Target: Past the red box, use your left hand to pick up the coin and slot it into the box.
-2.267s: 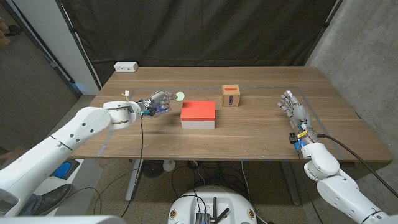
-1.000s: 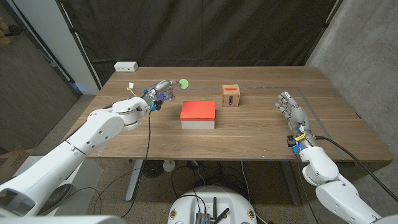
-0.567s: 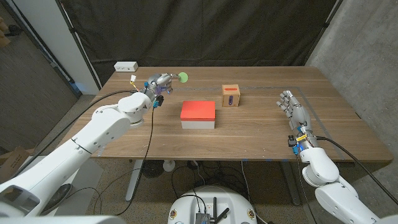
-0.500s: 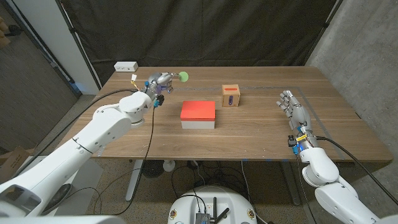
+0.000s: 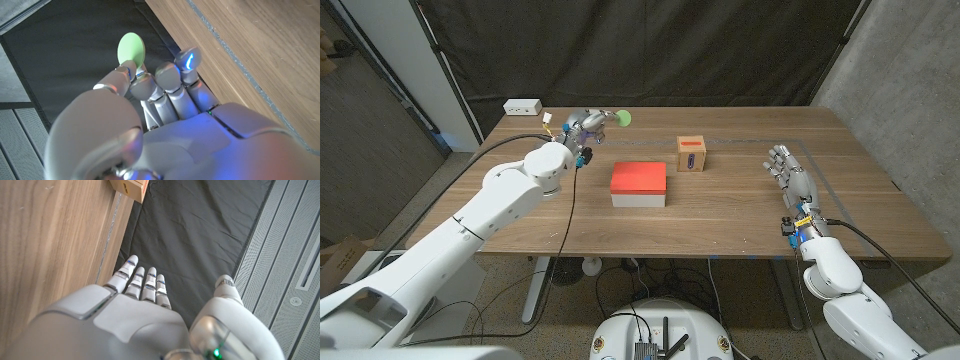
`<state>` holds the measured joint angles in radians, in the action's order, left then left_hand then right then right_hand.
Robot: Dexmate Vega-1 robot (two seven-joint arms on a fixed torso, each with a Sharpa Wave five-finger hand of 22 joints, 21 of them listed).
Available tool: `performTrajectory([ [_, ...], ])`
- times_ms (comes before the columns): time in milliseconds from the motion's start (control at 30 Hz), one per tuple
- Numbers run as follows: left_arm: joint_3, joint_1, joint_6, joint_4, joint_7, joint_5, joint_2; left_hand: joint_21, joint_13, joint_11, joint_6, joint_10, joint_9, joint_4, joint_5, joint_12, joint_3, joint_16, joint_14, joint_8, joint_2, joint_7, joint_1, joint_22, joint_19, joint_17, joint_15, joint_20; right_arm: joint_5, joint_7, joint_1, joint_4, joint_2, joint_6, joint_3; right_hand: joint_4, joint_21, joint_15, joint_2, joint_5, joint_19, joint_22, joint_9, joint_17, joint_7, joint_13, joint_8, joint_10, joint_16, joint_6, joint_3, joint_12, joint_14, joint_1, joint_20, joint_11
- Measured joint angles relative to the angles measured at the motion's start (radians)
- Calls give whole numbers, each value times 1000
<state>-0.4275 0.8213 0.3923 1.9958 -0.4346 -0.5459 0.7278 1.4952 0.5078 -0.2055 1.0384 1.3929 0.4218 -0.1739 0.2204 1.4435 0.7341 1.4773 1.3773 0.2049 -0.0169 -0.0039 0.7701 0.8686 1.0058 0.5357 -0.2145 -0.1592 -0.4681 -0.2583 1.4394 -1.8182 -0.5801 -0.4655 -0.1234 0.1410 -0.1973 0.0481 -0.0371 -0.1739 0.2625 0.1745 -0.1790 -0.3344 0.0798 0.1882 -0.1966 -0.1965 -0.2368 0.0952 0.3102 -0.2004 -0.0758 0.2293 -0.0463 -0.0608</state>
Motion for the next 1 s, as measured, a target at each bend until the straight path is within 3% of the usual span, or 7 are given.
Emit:
performTrajectory([
  [433, -33, -38, -2, -41, 13, 85, -57, 8, 0, -2, 0, -2, 0, 3, 0, 0, 3, 0, 0, 0, 0, 0, 0, -3, 0, 3, 0, 0, -8, -1, 5, 3, -1, 4, 4, 0, 0, 0, 0, 0, 5, 0, 0, 0, -3, 0, 0, -5, 0, 3, 0, 0, 0, 0, 5, -5],
  [1000, -102, -101, 40, -44, -4, 241, -82, 15, 1, -2, 0, -2, 0, -6, 0, 8, 11, 1, 0, 0, -3, 0, 3, 16, 0, 5, 0, 0, -8, -14, 35, -10, 7, -11, 25, 0, 0, -4, -5, 0, 5, 0, 0, 0, -3, 0, 0, -9, 0, 3, 0, 0, -4, 5, 5, -2],
])
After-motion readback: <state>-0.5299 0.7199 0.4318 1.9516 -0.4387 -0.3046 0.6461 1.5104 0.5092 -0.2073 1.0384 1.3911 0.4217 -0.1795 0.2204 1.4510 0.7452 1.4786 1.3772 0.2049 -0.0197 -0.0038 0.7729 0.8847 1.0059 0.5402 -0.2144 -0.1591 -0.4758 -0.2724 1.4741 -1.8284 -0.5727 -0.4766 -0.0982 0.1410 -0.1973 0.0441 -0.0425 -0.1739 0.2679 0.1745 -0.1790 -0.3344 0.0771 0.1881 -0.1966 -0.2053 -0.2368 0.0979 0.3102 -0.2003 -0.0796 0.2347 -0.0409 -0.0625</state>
